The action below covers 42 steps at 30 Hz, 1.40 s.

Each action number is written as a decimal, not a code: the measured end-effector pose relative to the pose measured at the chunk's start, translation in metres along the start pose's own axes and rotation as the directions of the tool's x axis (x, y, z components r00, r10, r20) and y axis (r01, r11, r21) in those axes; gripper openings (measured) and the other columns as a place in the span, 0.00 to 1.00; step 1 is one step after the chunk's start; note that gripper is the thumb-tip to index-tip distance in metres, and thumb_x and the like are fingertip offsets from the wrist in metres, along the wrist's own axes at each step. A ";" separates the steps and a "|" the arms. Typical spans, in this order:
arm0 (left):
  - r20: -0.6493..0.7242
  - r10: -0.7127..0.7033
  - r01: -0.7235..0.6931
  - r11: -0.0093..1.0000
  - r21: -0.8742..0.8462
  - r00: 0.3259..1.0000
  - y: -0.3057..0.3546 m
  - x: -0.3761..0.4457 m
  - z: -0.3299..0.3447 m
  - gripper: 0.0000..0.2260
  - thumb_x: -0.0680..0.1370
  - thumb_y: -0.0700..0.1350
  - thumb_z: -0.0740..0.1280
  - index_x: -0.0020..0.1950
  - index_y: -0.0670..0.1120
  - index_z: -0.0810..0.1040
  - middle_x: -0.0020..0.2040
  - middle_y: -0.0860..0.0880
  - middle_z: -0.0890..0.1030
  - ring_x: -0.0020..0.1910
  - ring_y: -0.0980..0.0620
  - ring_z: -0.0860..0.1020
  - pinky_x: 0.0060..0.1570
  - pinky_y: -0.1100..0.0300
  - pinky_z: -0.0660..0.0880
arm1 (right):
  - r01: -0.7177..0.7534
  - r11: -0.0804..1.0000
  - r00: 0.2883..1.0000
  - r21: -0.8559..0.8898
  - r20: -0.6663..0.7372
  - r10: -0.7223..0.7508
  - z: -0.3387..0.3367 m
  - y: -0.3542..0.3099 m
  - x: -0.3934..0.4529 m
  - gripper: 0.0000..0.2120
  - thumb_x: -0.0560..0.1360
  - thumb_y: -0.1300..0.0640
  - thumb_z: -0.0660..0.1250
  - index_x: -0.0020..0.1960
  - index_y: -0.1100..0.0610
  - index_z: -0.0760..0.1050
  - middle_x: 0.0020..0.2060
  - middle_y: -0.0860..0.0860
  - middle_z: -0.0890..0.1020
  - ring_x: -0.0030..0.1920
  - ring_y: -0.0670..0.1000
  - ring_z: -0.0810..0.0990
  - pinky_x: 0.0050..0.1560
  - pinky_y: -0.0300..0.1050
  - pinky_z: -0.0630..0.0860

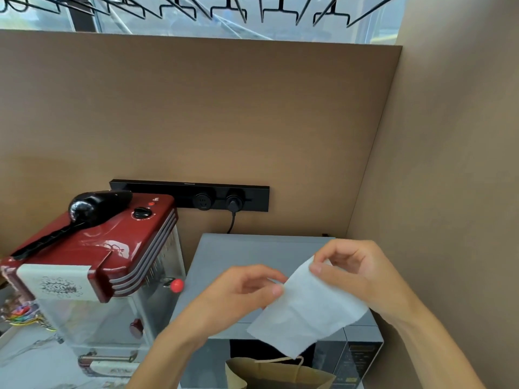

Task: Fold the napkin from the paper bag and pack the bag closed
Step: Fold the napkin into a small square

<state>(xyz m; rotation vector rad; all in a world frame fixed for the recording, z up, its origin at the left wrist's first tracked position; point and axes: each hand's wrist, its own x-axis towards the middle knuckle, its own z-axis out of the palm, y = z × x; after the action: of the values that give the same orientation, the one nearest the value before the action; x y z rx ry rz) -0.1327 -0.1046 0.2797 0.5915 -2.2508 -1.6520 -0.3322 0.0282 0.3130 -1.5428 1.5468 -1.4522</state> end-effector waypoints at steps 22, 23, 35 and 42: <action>0.118 0.123 0.021 0.595 -0.803 0.985 0.005 0.012 0.021 0.16 0.78 0.30 0.63 0.64 0.39 0.78 0.49 0.46 0.83 0.43 0.50 0.81 0.42 0.59 0.77 | -0.131 0.951 0.981 0.280 0.177 0.083 0.037 -0.004 0.007 0.13 0.73 0.48 0.68 0.56 0.46 0.83 0.56 0.46 0.85 0.59 0.48 0.82 0.57 0.44 0.79; 0.128 0.115 0.038 0.581 -0.813 0.985 0.001 0.014 0.022 0.15 0.76 0.32 0.68 0.62 0.39 0.80 0.47 0.46 0.82 0.42 0.50 0.80 0.41 0.59 0.77 | -0.113 0.961 0.984 0.253 0.162 0.073 0.038 -0.003 0.010 0.11 0.73 0.52 0.68 0.53 0.50 0.84 0.56 0.47 0.85 0.59 0.48 0.82 0.57 0.45 0.78; 0.009 -0.040 0.028 0.510 -0.859 0.999 -0.011 0.003 0.013 0.30 0.79 0.64 0.60 0.70 0.42 0.76 0.69 0.38 0.78 0.68 0.39 0.76 0.62 0.45 0.77 | -0.175 0.969 0.982 0.174 -0.034 0.184 0.029 0.010 0.017 0.11 0.76 0.49 0.68 0.56 0.49 0.84 0.53 0.49 0.87 0.57 0.61 0.82 0.55 0.63 0.76; -0.142 -0.051 -0.043 0.807 -0.589 0.989 -0.003 0.002 0.005 0.23 0.75 0.59 0.69 0.60 0.43 0.83 0.59 0.39 0.84 0.58 0.40 0.83 0.50 0.49 0.81 | -0.254 0.940 0.967 0.228 0.040 0.252 0.023 0.011 0.011 0.11 0.76 0.51 0.69 0.56 0.54 0.85 0.53 0.53 0.87 0.55 0.56 0.84 0.59 0.60 0.75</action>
<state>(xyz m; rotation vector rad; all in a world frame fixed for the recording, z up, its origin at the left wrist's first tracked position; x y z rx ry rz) -0.1368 -0.1022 0.2752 0.5280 -1.4920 -2.0887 -0.3180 0.0086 0.2994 -1.1679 1.4506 -1.4164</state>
